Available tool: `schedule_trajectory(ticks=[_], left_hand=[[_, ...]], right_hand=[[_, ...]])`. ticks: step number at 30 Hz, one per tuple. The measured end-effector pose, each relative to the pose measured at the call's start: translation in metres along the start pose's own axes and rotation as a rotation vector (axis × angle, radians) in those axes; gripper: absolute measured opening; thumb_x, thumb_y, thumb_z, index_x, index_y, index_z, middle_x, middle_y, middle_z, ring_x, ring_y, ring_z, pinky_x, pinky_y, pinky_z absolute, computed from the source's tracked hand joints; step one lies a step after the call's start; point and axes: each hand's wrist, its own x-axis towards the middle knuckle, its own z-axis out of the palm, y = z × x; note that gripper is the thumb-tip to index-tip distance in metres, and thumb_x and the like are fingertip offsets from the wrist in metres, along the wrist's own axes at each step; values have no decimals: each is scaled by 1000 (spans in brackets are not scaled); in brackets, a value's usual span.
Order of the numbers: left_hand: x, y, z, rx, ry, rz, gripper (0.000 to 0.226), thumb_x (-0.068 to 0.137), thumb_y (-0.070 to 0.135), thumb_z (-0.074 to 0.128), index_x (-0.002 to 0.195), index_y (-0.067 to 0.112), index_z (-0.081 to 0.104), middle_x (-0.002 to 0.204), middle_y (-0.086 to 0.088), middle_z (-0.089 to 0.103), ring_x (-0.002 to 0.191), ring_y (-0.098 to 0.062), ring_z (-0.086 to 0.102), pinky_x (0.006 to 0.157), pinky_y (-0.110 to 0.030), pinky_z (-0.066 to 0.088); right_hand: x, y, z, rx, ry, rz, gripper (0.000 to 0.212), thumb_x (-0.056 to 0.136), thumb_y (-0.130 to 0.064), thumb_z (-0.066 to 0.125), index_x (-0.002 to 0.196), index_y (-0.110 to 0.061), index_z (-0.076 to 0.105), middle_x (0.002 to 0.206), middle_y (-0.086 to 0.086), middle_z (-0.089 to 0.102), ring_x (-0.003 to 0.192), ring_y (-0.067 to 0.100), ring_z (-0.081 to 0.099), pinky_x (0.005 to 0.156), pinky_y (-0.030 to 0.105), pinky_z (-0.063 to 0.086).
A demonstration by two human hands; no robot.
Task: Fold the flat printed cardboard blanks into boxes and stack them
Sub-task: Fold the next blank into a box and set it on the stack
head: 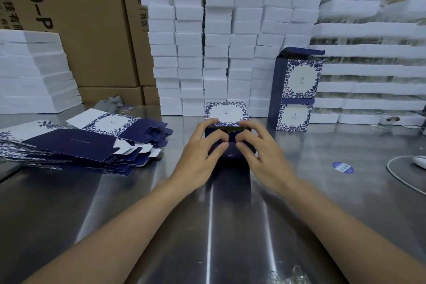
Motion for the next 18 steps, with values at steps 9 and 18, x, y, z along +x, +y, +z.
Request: schedule_trajectory(ticks=[9,18], left_hand=[[1,3,-8,-86,13,-47,5,104,37,59,103,41,63,148,24,47,143,3,42,109,-23,34],[5,-6,-18,-249,27,-131,8,102,33,67,110,36,66,145,26,53,138,0,49,105,-49,53]], right_hand=[[3,9,-11,-34,15,-42,9,103,-14,62,102,-23,61,139,-12,56,131,5,52,105,24,42],[7,13,-15,-29,32,18,11,100,-18,68,100,-27,63,135,-14,58,131,0,51,106,20,38]])
